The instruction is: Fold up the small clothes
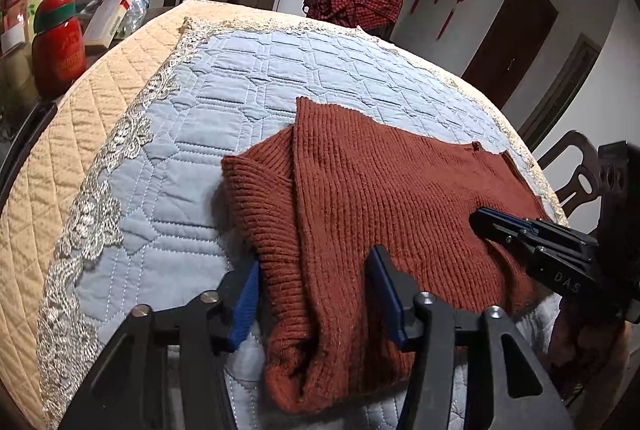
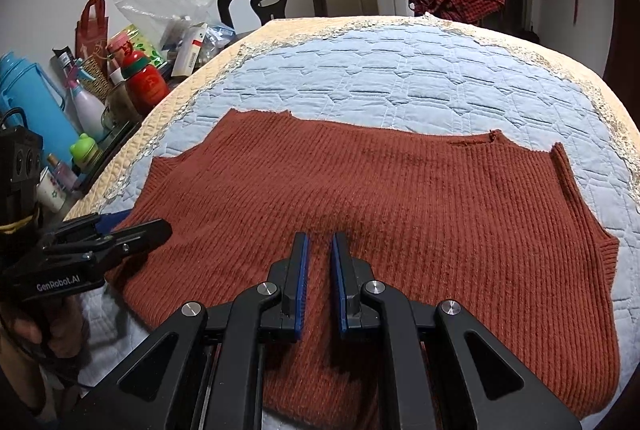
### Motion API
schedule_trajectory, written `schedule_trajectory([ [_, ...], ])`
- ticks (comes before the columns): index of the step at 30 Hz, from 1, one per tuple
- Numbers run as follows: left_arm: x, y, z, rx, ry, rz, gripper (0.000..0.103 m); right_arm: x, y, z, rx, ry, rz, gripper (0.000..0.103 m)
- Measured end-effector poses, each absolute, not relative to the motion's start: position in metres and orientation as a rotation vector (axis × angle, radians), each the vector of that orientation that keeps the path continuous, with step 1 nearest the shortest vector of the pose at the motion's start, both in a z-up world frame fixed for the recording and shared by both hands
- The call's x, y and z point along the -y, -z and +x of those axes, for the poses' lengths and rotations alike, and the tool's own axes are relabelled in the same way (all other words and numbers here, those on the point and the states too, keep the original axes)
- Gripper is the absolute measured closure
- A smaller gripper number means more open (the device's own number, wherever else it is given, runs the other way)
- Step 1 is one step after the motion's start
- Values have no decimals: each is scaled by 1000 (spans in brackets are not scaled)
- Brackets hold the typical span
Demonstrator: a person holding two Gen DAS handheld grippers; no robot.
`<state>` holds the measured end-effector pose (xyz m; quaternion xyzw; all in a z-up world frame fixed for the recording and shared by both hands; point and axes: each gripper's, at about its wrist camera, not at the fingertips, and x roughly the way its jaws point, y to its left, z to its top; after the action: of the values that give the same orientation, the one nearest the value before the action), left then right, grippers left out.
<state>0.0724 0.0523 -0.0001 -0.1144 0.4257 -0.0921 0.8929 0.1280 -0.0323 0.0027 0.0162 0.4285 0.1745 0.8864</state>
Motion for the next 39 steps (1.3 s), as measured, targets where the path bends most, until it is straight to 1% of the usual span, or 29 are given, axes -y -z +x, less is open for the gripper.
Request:
schedule_trajectory([
  [1,-52,0,73,-883,192,-232,56,33,-2,128,-891,-361,35,91],
  [3,-52,0,73,-883,193,-227,65,32,-2,130,-892,-359,38,91],
  [6,-51,-1,74,-883,202,-225,73,31,-2,134,-891,-354,34,91],
  [12,-54,-3,75,-887,224,-256,81,29,-5,135,-895,-351,26,91],
  [20,-72,-22,75,-866,338,-442,83,38,-9,92,-920,-409,19,91],
  [26,-54,-58,77,-807,426,-462,83,62,-13,76,-911,-402,84,91],
  [33,10,-99,93,-768,556,-402,84,114,-23,65,-852,-296,193,91],
  [36,49,-102,105,-783,626,-371,84,142,-29,60,-823,-231,237,91],
  [39,92,-95,118,-823,686,-335,84,170,-33,51,-796,-152,275,91],
])
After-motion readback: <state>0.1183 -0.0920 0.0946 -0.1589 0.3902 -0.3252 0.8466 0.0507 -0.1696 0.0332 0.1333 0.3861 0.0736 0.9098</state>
